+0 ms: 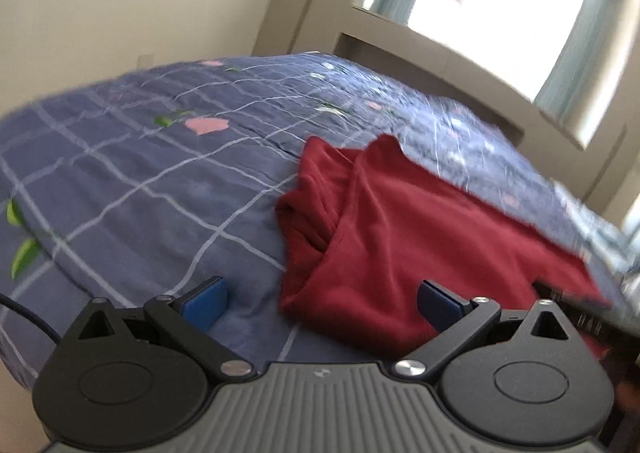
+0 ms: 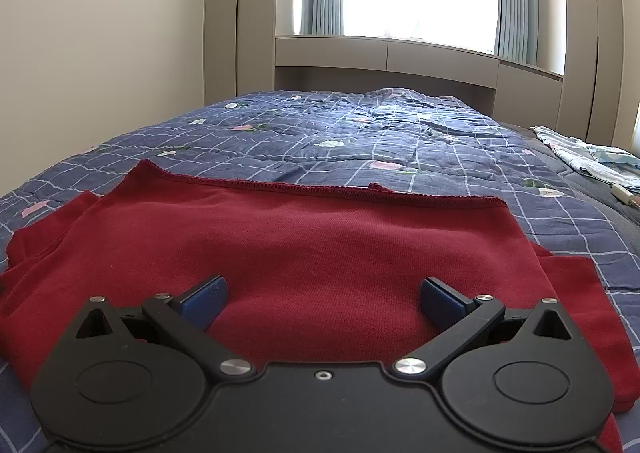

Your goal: Fold small clothes

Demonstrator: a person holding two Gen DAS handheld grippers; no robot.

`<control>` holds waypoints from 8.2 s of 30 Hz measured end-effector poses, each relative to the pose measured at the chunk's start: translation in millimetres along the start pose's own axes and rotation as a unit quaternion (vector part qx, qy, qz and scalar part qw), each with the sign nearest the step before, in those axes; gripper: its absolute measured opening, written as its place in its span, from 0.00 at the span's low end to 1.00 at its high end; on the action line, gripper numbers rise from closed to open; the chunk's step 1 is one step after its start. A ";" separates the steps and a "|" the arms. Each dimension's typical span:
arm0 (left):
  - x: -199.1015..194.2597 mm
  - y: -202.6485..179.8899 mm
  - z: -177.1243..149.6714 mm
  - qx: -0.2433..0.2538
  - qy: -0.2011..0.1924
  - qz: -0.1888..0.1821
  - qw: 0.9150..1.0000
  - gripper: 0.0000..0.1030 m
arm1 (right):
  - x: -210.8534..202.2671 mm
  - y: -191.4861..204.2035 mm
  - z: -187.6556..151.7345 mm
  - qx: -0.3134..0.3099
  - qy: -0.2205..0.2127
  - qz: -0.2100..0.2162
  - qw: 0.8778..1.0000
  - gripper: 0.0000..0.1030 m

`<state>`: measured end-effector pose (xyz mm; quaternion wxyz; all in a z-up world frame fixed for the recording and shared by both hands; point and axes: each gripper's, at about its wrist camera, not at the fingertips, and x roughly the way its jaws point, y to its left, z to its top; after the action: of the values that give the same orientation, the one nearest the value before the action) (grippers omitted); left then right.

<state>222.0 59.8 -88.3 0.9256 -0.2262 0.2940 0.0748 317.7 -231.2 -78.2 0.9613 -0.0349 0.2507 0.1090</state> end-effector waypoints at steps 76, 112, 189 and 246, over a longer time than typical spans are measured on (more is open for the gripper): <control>25.1 -362.1 -74.6 0.350 0.139 -0.234 0.896 0.19 | -126.4 -233.3 -53.9 0.248 -0.041 -0.141 0.958 1.00; 44.8 -199.0 -32.5 0.160 0.144 -0.013 0.976 1.00 | -96.7 -181.5 -25.1 0.223 0.000 -0.007 0.975 0.11; 162.8 -255.4 3.9 0.173 0.079 -0.029 0.981 1.00 | 15.1 -205.8 1.4 0.173 0.044 -0.051 0.983 1.00; 103.6 -224.8 12.9 0.110 0.092 -0.066 0.988 1.00 | -55.8 -203.6 -1.8 0.150 -0.008 0.018 0.989 1.00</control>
<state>374.1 -133.0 -54.6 0.9170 -0.1476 0.3684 -0.0401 315.6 -440.4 -50.0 0.9554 0.1148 0.2575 0.0875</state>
